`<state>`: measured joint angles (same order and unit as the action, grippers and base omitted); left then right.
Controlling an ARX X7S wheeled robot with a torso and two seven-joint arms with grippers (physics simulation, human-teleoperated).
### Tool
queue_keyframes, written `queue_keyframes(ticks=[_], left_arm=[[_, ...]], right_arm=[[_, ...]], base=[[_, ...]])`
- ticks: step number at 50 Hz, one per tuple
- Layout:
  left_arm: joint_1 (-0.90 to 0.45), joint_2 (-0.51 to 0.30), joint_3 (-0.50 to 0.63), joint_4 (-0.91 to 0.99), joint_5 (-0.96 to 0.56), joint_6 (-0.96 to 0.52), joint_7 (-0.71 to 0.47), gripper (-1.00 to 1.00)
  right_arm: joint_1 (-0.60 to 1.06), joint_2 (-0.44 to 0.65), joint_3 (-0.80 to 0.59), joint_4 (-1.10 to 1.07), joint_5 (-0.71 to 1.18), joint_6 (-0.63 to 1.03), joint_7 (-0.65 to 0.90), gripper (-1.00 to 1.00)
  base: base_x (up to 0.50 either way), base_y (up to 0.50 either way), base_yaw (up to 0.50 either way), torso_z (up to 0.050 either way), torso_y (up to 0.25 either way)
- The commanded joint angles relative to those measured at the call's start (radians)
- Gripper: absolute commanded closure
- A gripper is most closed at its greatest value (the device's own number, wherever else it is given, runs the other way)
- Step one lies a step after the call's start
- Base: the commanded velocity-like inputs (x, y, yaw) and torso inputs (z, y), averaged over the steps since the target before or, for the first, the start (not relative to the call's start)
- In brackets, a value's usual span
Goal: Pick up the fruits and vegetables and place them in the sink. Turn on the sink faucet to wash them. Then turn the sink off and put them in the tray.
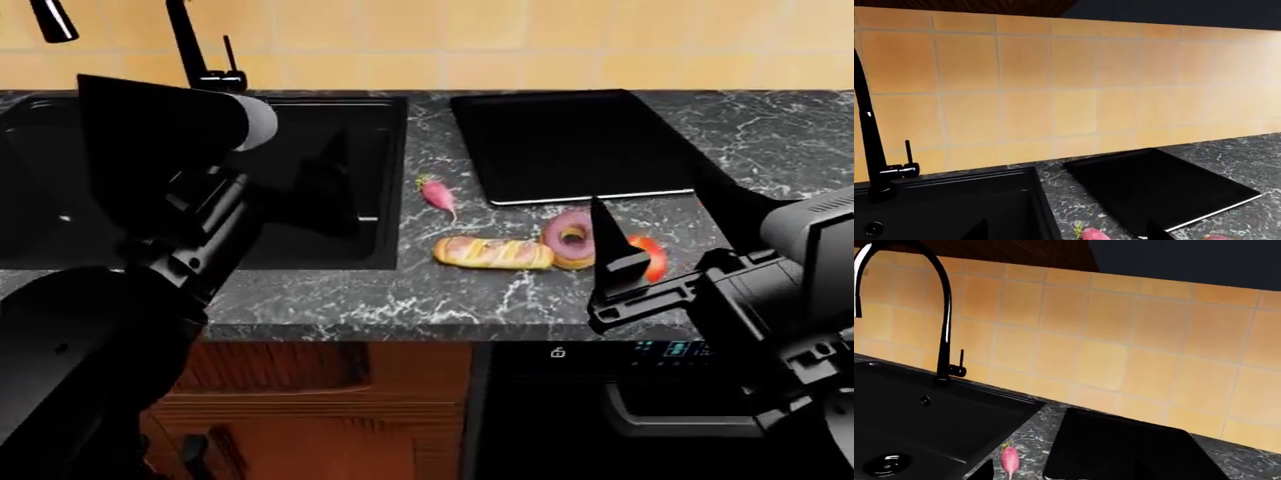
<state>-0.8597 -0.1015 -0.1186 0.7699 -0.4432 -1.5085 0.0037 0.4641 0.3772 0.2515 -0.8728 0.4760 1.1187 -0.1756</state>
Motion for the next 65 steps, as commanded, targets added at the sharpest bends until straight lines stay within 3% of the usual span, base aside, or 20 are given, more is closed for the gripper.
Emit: queue_keyframes(ticks=[1,19,35,43,49,55,65], left_arm=[[-0.074,-0.036,-0.054,-0.033,-0.213,-0.055,-0.124,-1.0],[-0.085,-0.052,-0.076,-0.053,-0.315,-0.038,-0.2,-1.0],[-0.091,-0.075,-0.063,-0.09,-0.44,-0.043,-0.317,-1.0],[-0.075,-0.052,0.024,-0.21,-0.33,-0.021,-0.459,-1.0],[-0.109,0.008,0.102,-0.38,-0.228,0.032,-0.56,-1.0],[-0.139,0.078,0.11,-0.5,-0.149,0.055,-0.684,-1.0],[-0.137,0.094,0.222,-0.646,-0.136,0.121,-0.82,-1.0]], right_arm=[[0.135,0.045,0.061,-0.048,0.108,0.168,-0.026,-1.0],[0.261,0.076,0.055,-0.065,0.198,0.269,-0.038,-1.0],[0.281,0.095,0.032,-0.055,0.214,0.286,-0.016,-1.0],[0.284,0.12,0.032,-0.091,0.237,0.315,-0.006,-1.0],[0.271,0.127,0.009,-0.084,0.221,0.288,0.015,-1.0],[0.271,0.124,-0.007,-0.07,0.212,0.265,0.028,-1.0],[0.268,0.129,0.009,-0.067,0.218,0.245,0.035,-1.0]], base=[[0.26,-0.42,0.0,0.05,0.0],[0.32,-0.37,0.0,0.05,0.0],[0.41,-0.21,0.0,0.0,0.0],[0.0,0.0,0.0,0.0,0.0],[0.0,0.0,0.0,0.0,0.0],[0.0,0.0,0.0,0.0,0.0],[0.0,0.0,0.0,0.0,0.0]])
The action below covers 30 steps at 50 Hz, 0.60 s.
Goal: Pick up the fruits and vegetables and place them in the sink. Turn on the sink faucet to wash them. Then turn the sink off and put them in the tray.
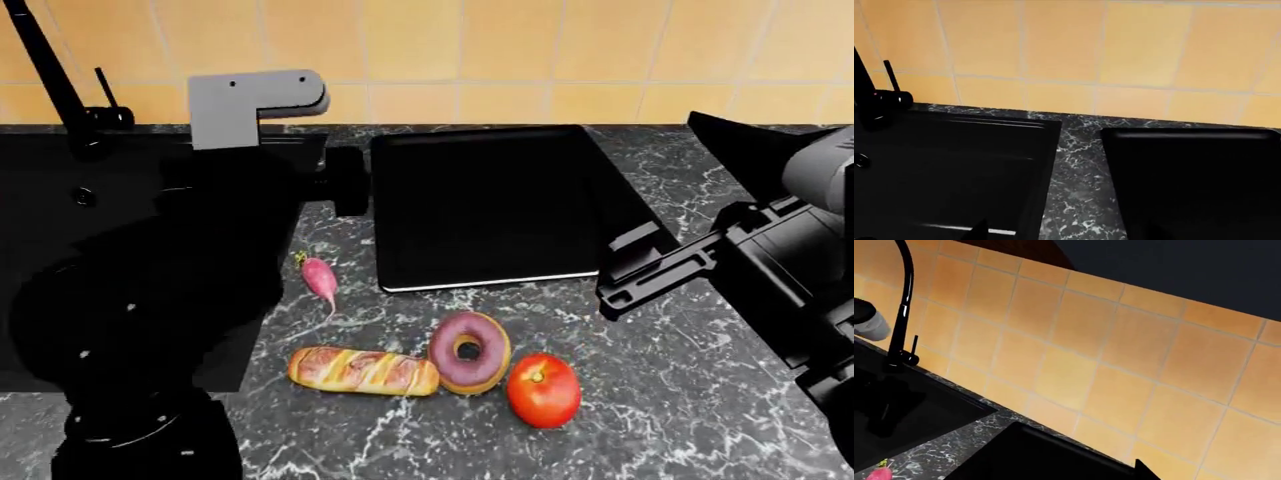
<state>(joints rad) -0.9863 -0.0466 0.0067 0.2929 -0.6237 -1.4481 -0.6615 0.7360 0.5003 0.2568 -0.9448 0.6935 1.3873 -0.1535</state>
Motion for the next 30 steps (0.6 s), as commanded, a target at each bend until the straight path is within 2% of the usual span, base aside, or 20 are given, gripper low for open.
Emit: queue_keyframes(ticks=[1,20,23,30], left_arm=[[-0.009,0.04,0.098,-0.187,0.034,0.066,-0.165,-1.0],[0.011,0.029,0.154,-0.388,-0.082,0.128,-0.243,-1.0],[0.024,0.042,0.106,-0.386,-0.15,0.121,-0.317,-1.0],[0.077,0.037,0.076,-0.318,-0.301,0.106,-0.492,-1.0]], right_arm=[[-0.003,0.005,0.006,0.006,0.002,-0.024,0.014,-1.0],[-0.014,0.011,0.002,0.018,0.002,-0.058,0.031,-1.0],[-0.015,0.013,0.005,0.019,0.004,-0.061,0.032,-1.0],[-0.009,0.017,0.029,0.007,0.027,-0.039,0.038,-1.0]], base=[[0.0,0.0,0.0,0.0,0.0],[0.0,0.0,0.0,0.0,0.0],[0.0,0.0,0.0,0.0,0.0],[0.0,0.0,0.0,0.0,0.0]])
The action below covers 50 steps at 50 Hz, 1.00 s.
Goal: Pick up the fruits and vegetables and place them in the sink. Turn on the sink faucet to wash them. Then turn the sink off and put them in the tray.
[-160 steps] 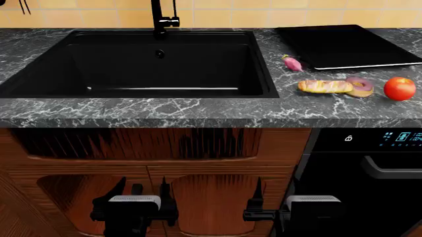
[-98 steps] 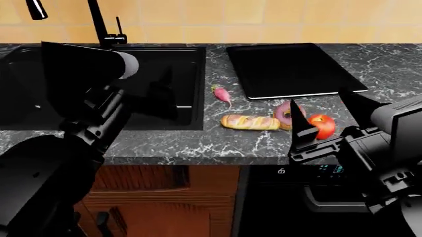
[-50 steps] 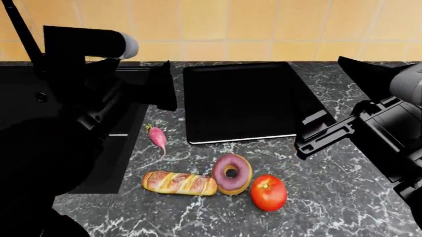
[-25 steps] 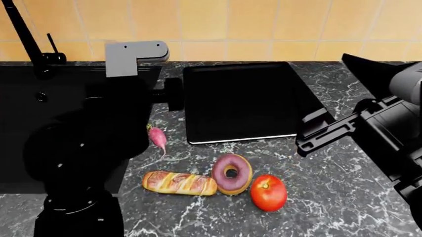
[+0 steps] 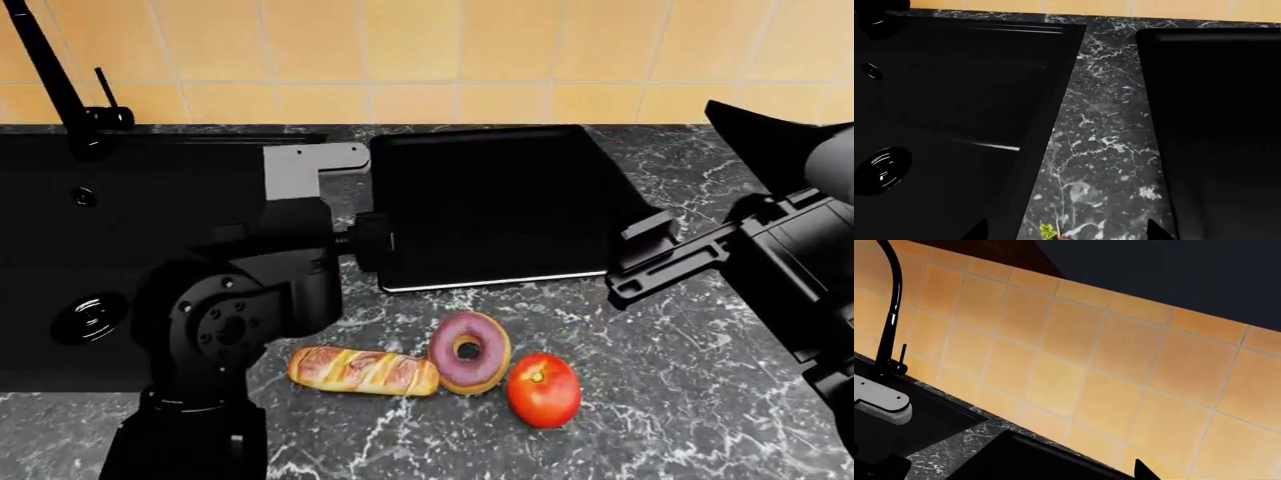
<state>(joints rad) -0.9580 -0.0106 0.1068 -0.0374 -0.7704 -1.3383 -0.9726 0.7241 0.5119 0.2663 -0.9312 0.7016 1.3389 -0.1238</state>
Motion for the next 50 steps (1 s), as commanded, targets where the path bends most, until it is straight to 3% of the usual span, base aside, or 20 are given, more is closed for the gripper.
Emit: queue_keyframes(ticks=[1,7,16,32,33,42,50], left_arm=[[0.052,-0.002,-0.024,0.02,-0.163,-0.003,-0.193,-1.0],[0.068,-0.02,-0.016,0.023,-0.179,0.021,-0.216,-1.0],[0.074,-0.042,0.032,-0.055,-0.133,0.127,-0.16,-1.0],[0.085,-0.069,0.114,-0.119,-0.143,0.145,-0.086,-1.0],[0.084,-0.073,0.121,-0.119,-0.139,0.149,-0.081,1.0],[0.061,-0.114,0.145,-0.08,-0.135,0.169,-0.047,1.0],[0.021,-0.205,0.179,0.075,-0.147,0.211,0.061,1.0]], right_arm=[[0.003,0.006,0.021,-0.007,0.021,0.009,0.009,-1.0],[0.011,0.009,0.016,-0.005,0.027,0.011,0.017,-1.0],[-0.002,0.017,0.005,0.004,0.022,-0.014,0.02,-1.0],[0.001,0.022,0.007,0.005,0.038,-0.013,0.036,-1.0],[-0.002,0.023,0.006,0.005,0.038,-0.015,0.037,-1.0],[-0.003,0.028,0.013,0.003,0.049,-0.012,0.045,-1.0],[0.034,0.041,0.041,-0.008,0.091,0.038,0.054,-1.0]], base=[[0.0,0.0,0.0,0.0,0.0],[0.0,0.0,0.0,0.0,0.0],[0.0,0.0,0.0,0.0,0.0],[0.0,0.0,0.0,0.0,0.0],[0.0,0.0,0.0,0.0,0.0],[0.0,0.0,0.0,0.0,0.0],[0.0,0.0,0.0,0.0,0.0]])
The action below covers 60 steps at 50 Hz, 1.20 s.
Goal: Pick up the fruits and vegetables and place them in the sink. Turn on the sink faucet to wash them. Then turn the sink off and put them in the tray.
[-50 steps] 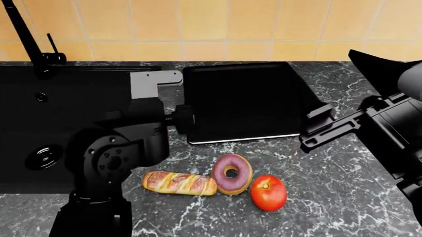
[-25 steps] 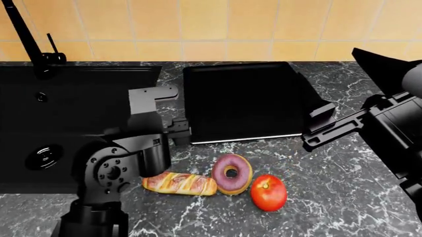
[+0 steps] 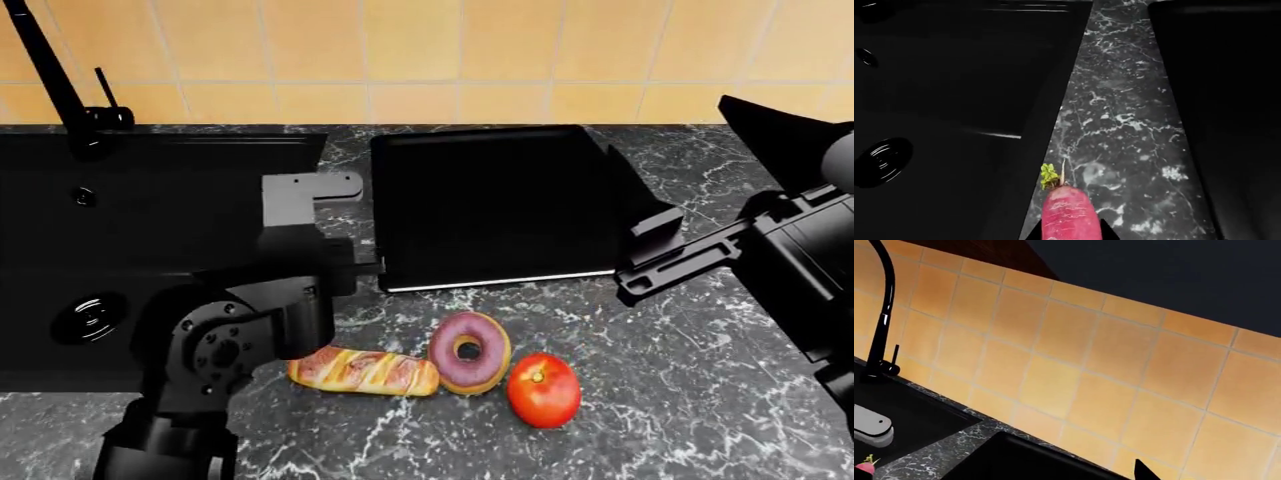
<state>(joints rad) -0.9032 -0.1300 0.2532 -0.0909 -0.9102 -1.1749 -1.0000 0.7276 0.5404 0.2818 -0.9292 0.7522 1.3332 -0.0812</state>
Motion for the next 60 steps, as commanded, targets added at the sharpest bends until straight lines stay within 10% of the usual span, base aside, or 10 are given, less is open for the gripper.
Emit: queue_keyframes(ticks=[1,16,26,37,60], left_arm=[[-0.037,-0.097,0.028,0.152,-0.013,0.051,0.096,1.0],[-0.079,-0.313,-0.064,0.517,-0.207,0.104,0.399,1.0],[-0.107,-0.36,-0.143,0.614,-0.434,0.027,0.376,1.0],[-0.09,-0.415,-0.148,0.667,-0.508,0.007,0.439,1.0],[-0.072,-0.437,-0.145,0.702,-0.51,0.023,0.459,1.0]], right_arm=[[0.039,0.014,0.033,-0.014,0.051,0.057,0.012,-1.0],[0.116,0.248,0.284,0.056,0.894,0.181,0.296,-1.0],[0.002,0.337,0.441,0.043,1.201,0.072,0.294,-1.0],[-0.106,0.295,0.588,0.047,1.317,0.029,0.276,-1.0],[-0.043,0.125,0.284,-0.013,0.997,0.2,0.195,-1.0]], base=[[0.0,0.0,0.0,0.0,0.0],[0.0,0.0,0.0,0.0,0.0],[0.0,0.0,0.0,0.0,0.0],[0.0,0.0,0.0,0.0,0.0],[0.0,0.0,0.0,0.0,0.0]])
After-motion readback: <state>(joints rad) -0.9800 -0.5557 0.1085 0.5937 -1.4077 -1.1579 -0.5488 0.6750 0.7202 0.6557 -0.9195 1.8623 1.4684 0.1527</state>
